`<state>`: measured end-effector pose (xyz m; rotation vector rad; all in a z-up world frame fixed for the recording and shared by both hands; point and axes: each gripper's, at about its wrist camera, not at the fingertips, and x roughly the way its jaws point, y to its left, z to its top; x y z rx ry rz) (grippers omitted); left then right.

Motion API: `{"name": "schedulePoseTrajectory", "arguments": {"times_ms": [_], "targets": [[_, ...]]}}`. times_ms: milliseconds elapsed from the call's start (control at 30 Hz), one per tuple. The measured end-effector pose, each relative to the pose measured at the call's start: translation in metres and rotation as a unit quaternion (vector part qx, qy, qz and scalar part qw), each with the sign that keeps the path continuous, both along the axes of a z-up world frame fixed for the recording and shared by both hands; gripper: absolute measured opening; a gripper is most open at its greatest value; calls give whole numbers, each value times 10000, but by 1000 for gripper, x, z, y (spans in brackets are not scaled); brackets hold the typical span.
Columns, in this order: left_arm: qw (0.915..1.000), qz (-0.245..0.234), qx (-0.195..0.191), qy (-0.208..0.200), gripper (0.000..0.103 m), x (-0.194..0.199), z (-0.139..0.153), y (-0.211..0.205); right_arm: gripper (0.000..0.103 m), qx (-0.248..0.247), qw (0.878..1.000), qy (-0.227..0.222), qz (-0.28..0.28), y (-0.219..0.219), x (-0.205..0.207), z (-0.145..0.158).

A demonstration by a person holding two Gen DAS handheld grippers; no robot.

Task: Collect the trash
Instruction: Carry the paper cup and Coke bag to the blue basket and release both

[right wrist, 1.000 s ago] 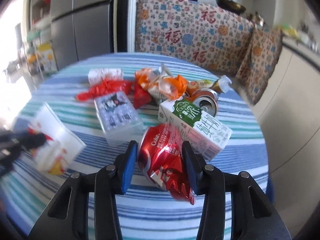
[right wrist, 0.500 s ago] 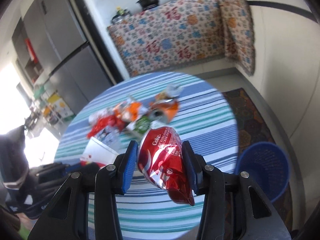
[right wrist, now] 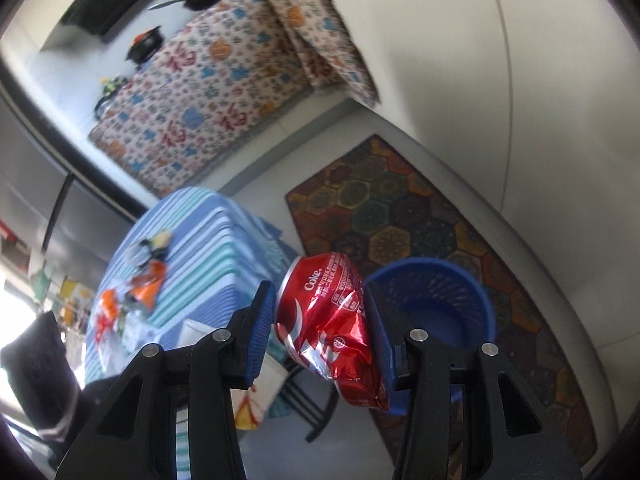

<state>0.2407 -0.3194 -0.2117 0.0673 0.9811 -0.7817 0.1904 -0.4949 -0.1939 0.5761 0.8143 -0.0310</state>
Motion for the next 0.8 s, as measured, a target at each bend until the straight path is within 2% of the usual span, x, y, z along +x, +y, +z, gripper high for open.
{"name": "schedulePoseTrajectory", "arguments": {"times_ms": [133, 267, 300, 333, 367, 400, 467, 600, 667, 733, 800], "targets": [[9999, -85, 133, 59, 7, 14, -22, -25, 47, 121, 9996, 117, -212, -27, 13, -17], [9996, -126, 237, -77, 8, 22, -37, -43, 49, 366, 9986, 222, -318, -44, 24, -36], [9994, -139, 294, -90, 14, 25, -40, -45, 49, 423, 9982, 242, -348, -48, 25, -40], [9993, -137, 343, -99, 30, 27, -43, -48, 53, 497, 9977, 246, -379, -51, 26, -44], [9993, -110, 346, -129, 38, 29, -45, -52, 62, 539, 9973, 241, -441, -57, 23, -47], [9993, -51, 309, -213, 49, 31, -45, -54, 64, 542, 9970, 240, -507, -59, 22, -48], [9992, 12, 214, -323, 51, 33, -45, -55, 64, 525, 9969, 179, -563, -64, 19, -45], [9983, 174, -19, -558, 51, 32, -26, -38, 66, 268, 9975, -81, -655, -68, 8, -28], [9962, 245, -176, -816, 55, 24, -12, -23, 68, 27, 9976, -222, -651, -64, 3, -16], [9927, 351, -268, -1123, 65, 10, 4, -3, 71, -294, 9970, -395, -596, -54, -2, -3], [9918, 316, -427, -1161, 65, -5, 14, 18, 76, -685, 9945, -593, -523, -38, -8, 13]]}}
